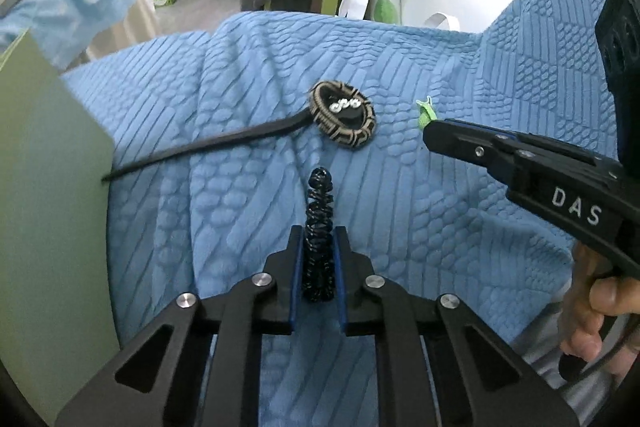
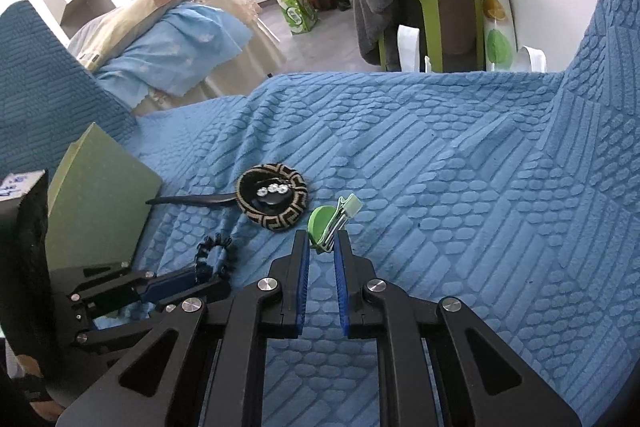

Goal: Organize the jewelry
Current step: 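Grasp the black bead bracelet with the left gripper while the right gripper grasps the green clip, then drop the black bracelet into the box with the left gripper while the right gripper releases the green clip there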

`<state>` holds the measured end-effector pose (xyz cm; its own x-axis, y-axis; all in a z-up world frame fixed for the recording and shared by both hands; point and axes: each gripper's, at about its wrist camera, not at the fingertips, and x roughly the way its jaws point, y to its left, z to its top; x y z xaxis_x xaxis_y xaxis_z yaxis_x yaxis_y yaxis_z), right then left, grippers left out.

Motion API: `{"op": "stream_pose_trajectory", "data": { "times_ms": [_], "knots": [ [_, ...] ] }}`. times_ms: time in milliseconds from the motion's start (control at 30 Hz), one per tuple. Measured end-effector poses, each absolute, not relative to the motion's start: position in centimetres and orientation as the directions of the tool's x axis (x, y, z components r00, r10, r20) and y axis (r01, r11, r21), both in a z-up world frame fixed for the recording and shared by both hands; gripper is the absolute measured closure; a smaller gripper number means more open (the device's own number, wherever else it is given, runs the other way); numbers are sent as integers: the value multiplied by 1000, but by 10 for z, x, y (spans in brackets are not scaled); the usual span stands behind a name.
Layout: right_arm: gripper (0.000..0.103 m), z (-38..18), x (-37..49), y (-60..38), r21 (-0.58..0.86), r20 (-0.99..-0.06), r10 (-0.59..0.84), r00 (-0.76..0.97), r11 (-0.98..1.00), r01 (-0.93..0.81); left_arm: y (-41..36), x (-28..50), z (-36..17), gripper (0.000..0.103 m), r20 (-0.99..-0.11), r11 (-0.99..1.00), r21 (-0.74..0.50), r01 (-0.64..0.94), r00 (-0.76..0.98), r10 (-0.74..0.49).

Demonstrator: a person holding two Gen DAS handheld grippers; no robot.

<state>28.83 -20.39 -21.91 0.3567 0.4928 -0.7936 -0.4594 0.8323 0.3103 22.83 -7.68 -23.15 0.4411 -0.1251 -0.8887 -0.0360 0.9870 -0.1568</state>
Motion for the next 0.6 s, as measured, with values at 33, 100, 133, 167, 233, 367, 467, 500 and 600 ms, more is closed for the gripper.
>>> {"op": "stream_pose_trajectory", "data": {
  "times_ms": [33,100,133,167,233,367,467,500,600],
  "knots": [
    [93,-218,287,-202,306,-795,492,356,831,-464,-75,225,-231,89,-890,986,-161,-46,439,-125],
    [93,-217,285,-199,297,-798,486,356,832,-469,-72,219,-230,89,-888,983,-177,-57,440,-134],
    [93,-216,284,-199,292,-800,483,356,832,-471,-71,216,-230,91,-887,981,-183,-64,442,-136],
    [93,-214,283,-198,290,-801,481,357,833,-471,-69,213,-229,91,-885,979,-194,-69,443,-144],
    [93,-211,281,-198,290,-800,482,358,832,-472,-67,206,-226,92,-882,976,-205,-75,446,-151],
    [93,-202,273,-193,265,-810,465,357,834,-484,-61,200,-215,93,-868,971,-225,-83,469,-161],
    [93,-186,267,-188,243,-807,458,373,833,-497,-56,198,-202,94,-855,966,-241,-90,490,-168],
    [93,-181,265,-187,245,-803,462,376,832,-498,-54,198,-197,94,-852,965,-244,-92,496,-168],
    [93,-168,260,-183,234,-797,460,391,833,-501,-47,198,-183,94,-843,962,-254,-103,511,-168]
  ]
}}
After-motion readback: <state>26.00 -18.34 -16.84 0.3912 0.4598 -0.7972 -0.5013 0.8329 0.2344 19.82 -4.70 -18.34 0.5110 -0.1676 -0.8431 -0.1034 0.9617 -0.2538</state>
